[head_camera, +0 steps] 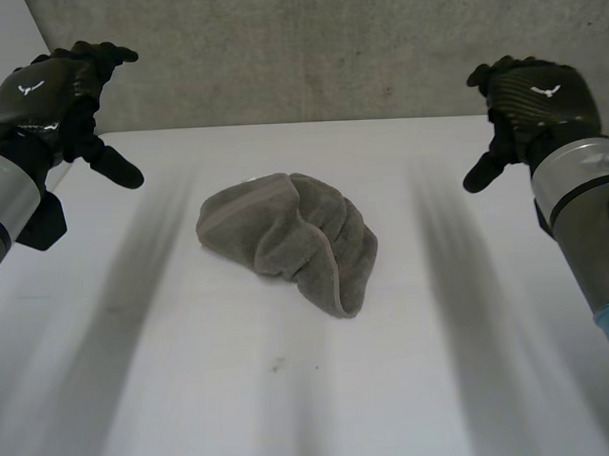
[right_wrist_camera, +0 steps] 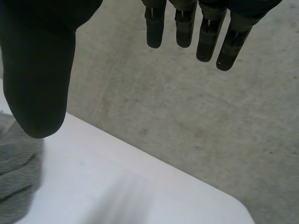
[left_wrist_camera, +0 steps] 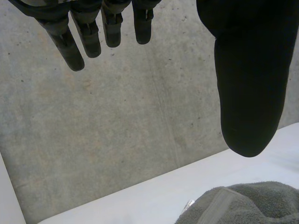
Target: Fold the towel.
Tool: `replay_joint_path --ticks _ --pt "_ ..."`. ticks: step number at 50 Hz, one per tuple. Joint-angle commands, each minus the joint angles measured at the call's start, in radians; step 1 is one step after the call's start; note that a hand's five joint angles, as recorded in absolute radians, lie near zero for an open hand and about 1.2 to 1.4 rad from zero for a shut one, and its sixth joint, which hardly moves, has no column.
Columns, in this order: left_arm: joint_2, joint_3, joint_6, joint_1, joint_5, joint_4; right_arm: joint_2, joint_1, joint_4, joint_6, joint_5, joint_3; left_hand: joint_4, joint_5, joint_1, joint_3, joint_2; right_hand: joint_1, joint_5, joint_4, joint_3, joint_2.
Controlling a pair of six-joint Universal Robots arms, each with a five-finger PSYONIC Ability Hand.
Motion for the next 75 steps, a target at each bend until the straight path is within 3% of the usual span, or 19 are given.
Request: replay_joint_path --ticks 1,12,23,30,35,42,52,56,57,59,60,61,64,71,75 --pt "0.000 0.020 0.002 0.003 0.000 -0.026 -0.017 -0.030 0.028 -0.013 0.004 -0.015 0.005 -0.025 -0.004 0.005 0.006 -0.041 -0.074 -0.062 -0.043 -0.064" --pt "-0.020 0.019 0.002 0.000 0.009 -0.022 -0.019 -0.050 0.038 -0.015 -0.004 -0.019 0.005 -0.025 -0.004 0.005 0.006 -0.041 -0.074 -0.062 -0.043 -0.064" --pt "-0.145 0.075 0.016 -0.003 0.018 -0.016 -0.016 -0.069 0.037 -0.053 -0.015 0.006 0.025 -0.004 0.016 0.026 0.026 -0.041 -0.074 -0.062 -0.043 -0.064" --pt "-0.308 0.169 0.098 -0.037 0.139 -0.013 -0.011 -0.073 0.028 -0.099 -0.103 0.095 0.084 0.055 0.075 0.085 0.085 -0.041 -0.074 -0.062 -0.043 -0.064" --pt "-0.490 0.291 0.196 -0.103 0.269 -0.006 -0.004 -0.089 0.028 -0.107 -0.171 0.148 0.166 0.137 0.157 0.167 0.167 -0.041 -0.074 -0.062 -0.043 -0.064" --pt "-0.677 0.448 0.220 -0.156 0.300 -0.008 0.022 -0.093 0.025 -0.105 -0.229 0.220 0.248 0.219 0.239 0.249 0.250 -0.041 -0.074 -0.062 -0.043 -0.064" --pt "-0.914 0.625 0.223 -0.215 0.348 -0.016 0.067 -0.116 -0.008 -0.107 -0.231 0.261 0.310 0.281 0.301 0.311 0.311 -0.041 -0.074 -0.062 -0.043 -0.064" --pt "-0.971 0.666 0.250 -0.242 0.369 -0.016 0.081 -0.127 -0.012 -0.107 -0.232 0.258 0.620 0.591 0.611 0.621 0.621 -0.041 -0.074 -0.062 -0.043 -0.064" --pt "-0.971 0.666 0.250 -0.242 0.369 -0.016 0.085 -0.132 -0.015 -0.107 -0.232 0.257 0.621 0.592 0.612 0.622 0.622 -0.041 -0.074 -0.062 -0.043 -0.064" --pt "-0.977 0.672 0.304 -0.250 0.362 -0.016 0.090 -0.135 -0.015 -0.108 -0.232 0.252 1.007 0.977 0.997 1.007 1.008 -0.041 -0.074 -0.062 -0.043 -0.064" --pt "-0.977 0.672 0.304 -0.250 0.362 -0.016 0.096 -0.136 -0.015 -0.108 -0.232 0.248 1.009 0.979 1.000 1.009 1.010 -0.041 -0.074 -0.062 -0.043 -0.064" --pt "-0.968 0.669 0.337 -0.253 0.353 -0.013 0.101 -0.136 -0.015 -0.108 -0.232 0.243 1.218 1.188 1.209 1.218 1.219 -0.041 -0.074 -0.062 -0.043 -0.064" --pt "-0.960 0.669 0.365 -0.259 0.349 -0.011 0.105 -0.136 -0.015 -0.108 -0.232 0.238 1.220 1.190 1.211 1.220 1.221 -0.041 -0.074 -0.062 -0.043 -0.064" --pt "-0.740 0.533 0.396 -0.270 0.227 -0.006 0.154 -0.115 -0.005 -0.081 -0.236 0.180 1.220 1.190 1.211 1.220 1.221 -0.041 -0.074 -0.062 -0.043 -0.064" --pt "-0.641 0.441 0.396 -0.271 0.211 -0.006 0.182 -0.098 -0.008 -0.024 -0.262 0.154 1.220 1.190 1.211 1.220 1.221 -0.041 -0.074 -0.062 -0.043 -0.064"
